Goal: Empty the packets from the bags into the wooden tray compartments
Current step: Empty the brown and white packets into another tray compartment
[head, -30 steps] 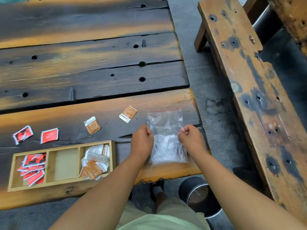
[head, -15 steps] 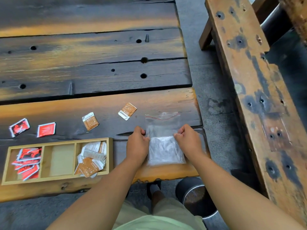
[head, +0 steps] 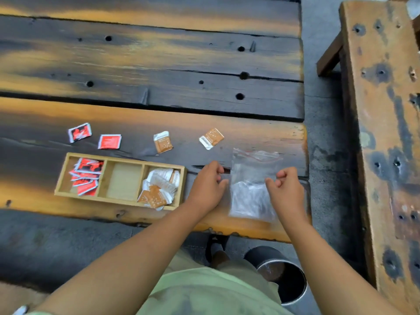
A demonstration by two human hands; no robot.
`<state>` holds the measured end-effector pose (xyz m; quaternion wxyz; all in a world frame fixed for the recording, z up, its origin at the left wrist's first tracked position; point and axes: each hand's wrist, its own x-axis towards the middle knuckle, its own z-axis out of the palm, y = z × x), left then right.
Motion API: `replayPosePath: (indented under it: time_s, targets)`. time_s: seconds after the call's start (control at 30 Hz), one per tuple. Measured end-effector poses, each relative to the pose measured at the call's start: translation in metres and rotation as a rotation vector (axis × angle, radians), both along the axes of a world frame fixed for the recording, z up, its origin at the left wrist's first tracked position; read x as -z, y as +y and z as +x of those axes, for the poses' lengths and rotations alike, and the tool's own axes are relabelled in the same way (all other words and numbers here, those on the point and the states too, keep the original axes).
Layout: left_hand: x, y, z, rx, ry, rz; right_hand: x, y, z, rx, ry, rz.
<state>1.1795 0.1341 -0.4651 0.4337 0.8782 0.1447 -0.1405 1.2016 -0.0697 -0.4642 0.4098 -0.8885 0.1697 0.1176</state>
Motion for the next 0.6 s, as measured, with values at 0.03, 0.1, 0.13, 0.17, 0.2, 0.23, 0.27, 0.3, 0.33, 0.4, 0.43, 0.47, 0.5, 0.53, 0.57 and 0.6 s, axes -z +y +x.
replayPosePath:
  time_s: [0.03,0.1,0.13,0.17,0.2,0.23,0.27,0.3,0.33,0.4,0.43,0.47,0.5,0.53,0.57,0.6]
  targets:
    - [-0.007,0.010,-0.004,-0.009,-0.015,-0.021,-0.006,0.011,-0.001,-0.036,-0.005,0.027]
    - [-0.019,0.030,-0.014,-0.039,-0.051,-0.035,-0.015,0.036,-0.005,-0.112,0.008,0.095]
    - [-0.026,0.044,-0.020,-0.062,-0.074,-0.029,-0.020,0.054,-0.008,-0.166,0.013,0.118]
    - [-0.030,0.055,-0.025,-0.081,-0.089,-0.023,-0.022,0.068,-0.011,-0.213,0.021,0.136]
    - [-0.033,0.063,-0.029,-0.099,-0.094,-0.015,-0.024,0.078,-0.013,-0.254,0.026,0.149]
    - [-0.038,0.075,-0.033,-0.127,-0.100,0.000,-0.026,0.092,-0.016,-0.306,0.026,0.158]
    - [-0.041,0.088,-0.039,-0.154,-0.103,0.013,-0.027,0.107,-0.020,-0.362,0.033,0.160]
    - [-0.044,0.101,-0.044,-0.176,-0.102,0.016,-0.030,0.121,-0.024,-0.412,0.040,0.165]
    - [-0.047,0.113,-0.049,-0.191,-0.096,0.010,-0.031,0.136,-0.027,-0.457,0.044,0.168]
    - [-0.051,0.138,-0.059,-0.191,-0.072,0.028,-0.032,0.162,-0.034,-0.531,0.020,0.150]
    - [-0.051,0.150,-0.064,-0.177,-0.056,0.051,-0.032,0.174,-0.037,-0.558,0.004,0.140]
    - [-0.051,0.160,-0.068,-0.153,-0.043,0.073,-0.031,0.184,-0.040,-0.584,0.000,0.134]
    - [-0.050,0.170,-0.072,-0.124,-0.033,0.089,-0.030,0.192,-0.042,-0.615,0.008,0.123]
    - [-0.049,0.178,-0.074,-0.093,-0.026,0.095,-0.028,0.199,-0.044,-0.650,0.023,0.101]
    - [-0.046,0.186,-0.076,-0.065,-0.016,0.092,-0.026,0.205,-0.046,-0.691,0.041,0.067]
    - [-0.044,0.192,-0.077,-0.036,-0.003,0.085,-0.025,0.210,-0.048,-0.737,0.059,0.024]
